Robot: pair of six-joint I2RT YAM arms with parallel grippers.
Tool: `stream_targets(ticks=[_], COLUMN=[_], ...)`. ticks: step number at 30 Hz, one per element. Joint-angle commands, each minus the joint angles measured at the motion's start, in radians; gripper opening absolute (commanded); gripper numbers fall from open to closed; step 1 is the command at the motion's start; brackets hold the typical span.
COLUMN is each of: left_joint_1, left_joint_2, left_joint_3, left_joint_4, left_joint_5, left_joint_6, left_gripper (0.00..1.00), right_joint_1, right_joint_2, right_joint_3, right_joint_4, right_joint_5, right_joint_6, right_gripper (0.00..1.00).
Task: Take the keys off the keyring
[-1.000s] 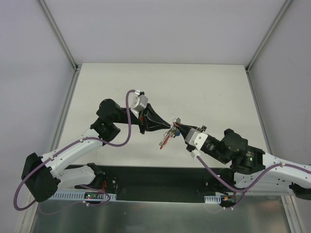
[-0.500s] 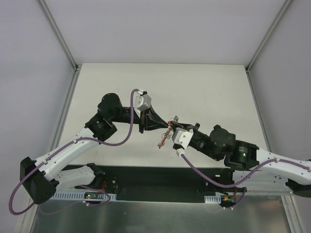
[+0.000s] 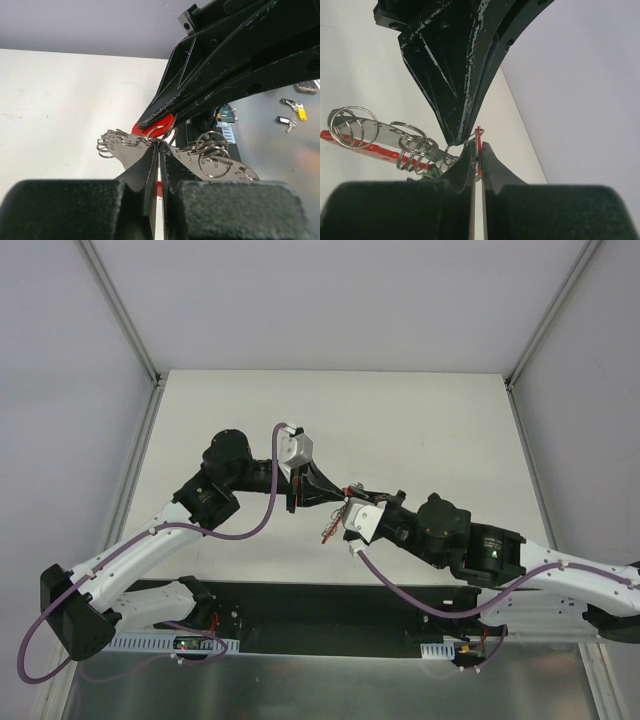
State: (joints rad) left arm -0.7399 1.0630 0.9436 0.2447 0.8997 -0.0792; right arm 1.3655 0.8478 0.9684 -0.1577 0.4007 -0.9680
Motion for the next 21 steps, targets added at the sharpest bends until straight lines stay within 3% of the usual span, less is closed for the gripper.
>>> stream_targets(ticks=[1,21], left_joint_1=[-0.009,-0.009], left_joint_2=[-0.018,-0.09], left_joint_3=[0.044,-0.005], left_joint_4=[0.019,-0.013], left_joint_5=[-0.013,-0.094], left_joint_6=[0.032,0.154], left_gripper=[0.0,0.0], right_joint_1=[0.0,-0.016], right_joint_2=[0.045,0.077], right_joint_3=[0.081,0.125], right_joint_4=[-0.009,-0.2], right_joint_5=[0.038,0.141], right_joint_6=[0.049,0.153], right_gripper=[0.01,0.01])
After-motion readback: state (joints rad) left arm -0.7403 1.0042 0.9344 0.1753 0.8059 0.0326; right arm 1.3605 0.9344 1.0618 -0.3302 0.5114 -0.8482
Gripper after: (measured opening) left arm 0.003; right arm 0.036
